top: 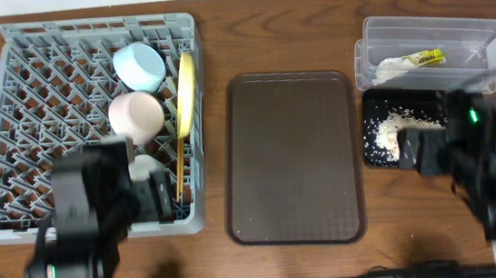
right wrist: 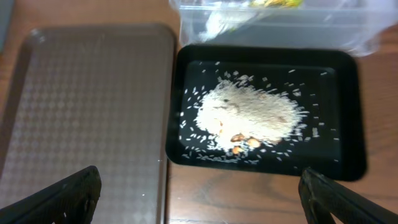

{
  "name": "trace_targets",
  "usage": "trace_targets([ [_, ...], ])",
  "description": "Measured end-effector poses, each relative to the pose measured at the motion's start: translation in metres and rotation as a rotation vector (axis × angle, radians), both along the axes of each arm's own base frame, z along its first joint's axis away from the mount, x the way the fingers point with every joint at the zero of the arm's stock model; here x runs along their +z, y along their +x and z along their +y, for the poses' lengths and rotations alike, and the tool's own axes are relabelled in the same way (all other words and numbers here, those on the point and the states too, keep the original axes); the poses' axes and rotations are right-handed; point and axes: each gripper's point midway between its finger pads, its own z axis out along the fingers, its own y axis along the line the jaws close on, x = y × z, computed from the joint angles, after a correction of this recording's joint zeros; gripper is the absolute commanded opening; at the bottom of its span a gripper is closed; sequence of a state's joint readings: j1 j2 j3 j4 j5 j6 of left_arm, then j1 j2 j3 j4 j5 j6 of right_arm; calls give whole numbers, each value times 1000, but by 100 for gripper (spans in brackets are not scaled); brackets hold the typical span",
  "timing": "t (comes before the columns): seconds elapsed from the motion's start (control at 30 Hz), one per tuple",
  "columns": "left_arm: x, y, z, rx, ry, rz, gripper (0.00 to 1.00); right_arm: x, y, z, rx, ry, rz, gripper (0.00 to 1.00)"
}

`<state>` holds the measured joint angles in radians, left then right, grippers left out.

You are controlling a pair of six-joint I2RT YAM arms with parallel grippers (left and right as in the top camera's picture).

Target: Sort waste into correct bins and load items into the dishwasher

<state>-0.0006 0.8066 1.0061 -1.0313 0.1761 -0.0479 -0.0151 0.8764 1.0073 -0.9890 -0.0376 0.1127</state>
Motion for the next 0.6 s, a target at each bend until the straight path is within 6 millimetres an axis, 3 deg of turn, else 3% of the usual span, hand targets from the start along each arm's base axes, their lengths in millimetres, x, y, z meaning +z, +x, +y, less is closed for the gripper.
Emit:
trace_targets([
  [0.13, 2, -33, 0, -3, 3, -114, 88, 8, -43, -9, -38, -39, -96, 99],
  [0.33, 18, -50, 0, -3, 3, -230, 88, 0, -82, -11, -51, -49, -73, 99],
  [0.6, 20, -51, 0, -3, 3, -239, 88, -2, -87, -11, -54, -52, -67, 99],
])
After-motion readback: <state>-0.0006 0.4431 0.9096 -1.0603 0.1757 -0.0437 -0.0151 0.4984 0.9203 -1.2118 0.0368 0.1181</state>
